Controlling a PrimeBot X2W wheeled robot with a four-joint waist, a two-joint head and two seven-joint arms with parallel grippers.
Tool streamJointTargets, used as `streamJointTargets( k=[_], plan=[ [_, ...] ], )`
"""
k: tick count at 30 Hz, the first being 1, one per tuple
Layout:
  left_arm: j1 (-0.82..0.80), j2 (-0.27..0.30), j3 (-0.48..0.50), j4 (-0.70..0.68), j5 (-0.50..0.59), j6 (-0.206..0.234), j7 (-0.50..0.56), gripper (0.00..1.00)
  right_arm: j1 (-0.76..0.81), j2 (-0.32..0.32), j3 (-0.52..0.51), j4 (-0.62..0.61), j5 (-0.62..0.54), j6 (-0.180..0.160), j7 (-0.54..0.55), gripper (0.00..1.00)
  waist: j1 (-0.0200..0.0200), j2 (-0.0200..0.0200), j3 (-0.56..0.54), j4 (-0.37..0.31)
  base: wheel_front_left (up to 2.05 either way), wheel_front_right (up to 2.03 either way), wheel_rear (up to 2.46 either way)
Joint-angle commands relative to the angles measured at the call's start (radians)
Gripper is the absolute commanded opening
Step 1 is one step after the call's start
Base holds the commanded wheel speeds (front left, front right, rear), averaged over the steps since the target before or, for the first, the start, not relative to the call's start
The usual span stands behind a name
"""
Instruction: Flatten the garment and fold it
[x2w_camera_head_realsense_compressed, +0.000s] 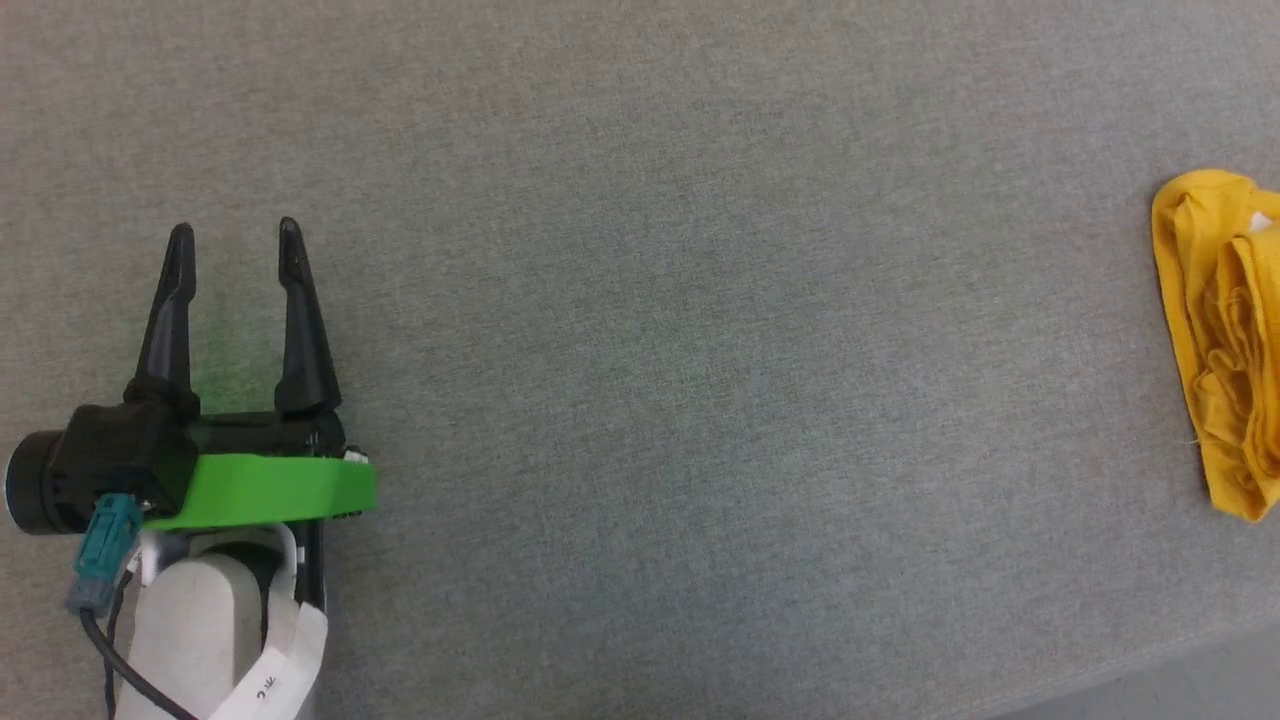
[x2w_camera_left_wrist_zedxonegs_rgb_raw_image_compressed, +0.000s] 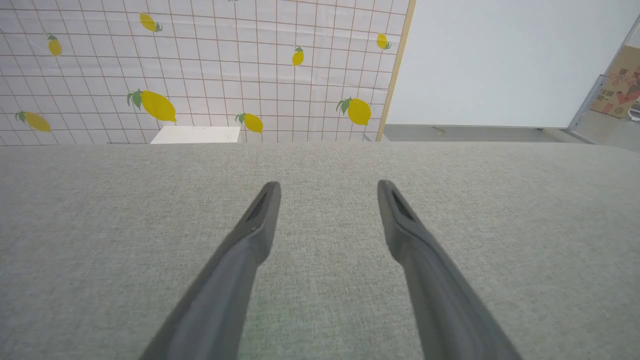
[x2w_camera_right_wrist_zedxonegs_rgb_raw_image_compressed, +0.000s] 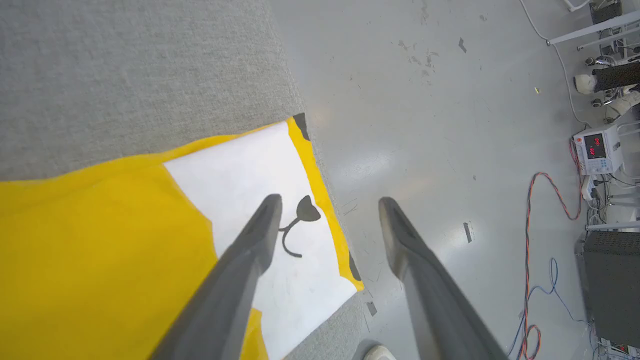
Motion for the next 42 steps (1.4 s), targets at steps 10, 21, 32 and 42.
streamJointTargets(
  k=[10,21,32,42],
  plan=[
    [0.061,-0.007,0.023,0.068,-0.046,0.008,-0.041,1.0,-0.098,0.115,0.059,-0.144,0.103,-0.002,-0.172,1.0,-0.0001,-0.0001,-0.234,0.009,0.0,0.0,0.0],
    [0.107,-0.023,0.054,0.121,-0.086,0.045,-0.038,1.0,0.071,0.357,0.172,-0.528,0.326,-0.002,-0.571,1.0,-0.0001,-0.0001,-0.429,0.099,0.0,0.0,0.0],
    [0.158,-0.033,0.058,0.148,-0.105,0.069,-0.029,1.0,0.353,0.552,0.211,-0.621,0.284,-0.002,-0.72,1.0,-0.0001,-0.0001,-0.52,0.175,0.0,0.0,0.0],
    [0.2,-0.033,-0.008,0.214,-0.056,0.075,-0.022,1.0,0.58,0.59,0.238,-0.536,0.151,-0.002,-0.714,1.0,-0.0001,-0.0001,-0.571,0.208,0.0,0.0,0.0]
  ],
)
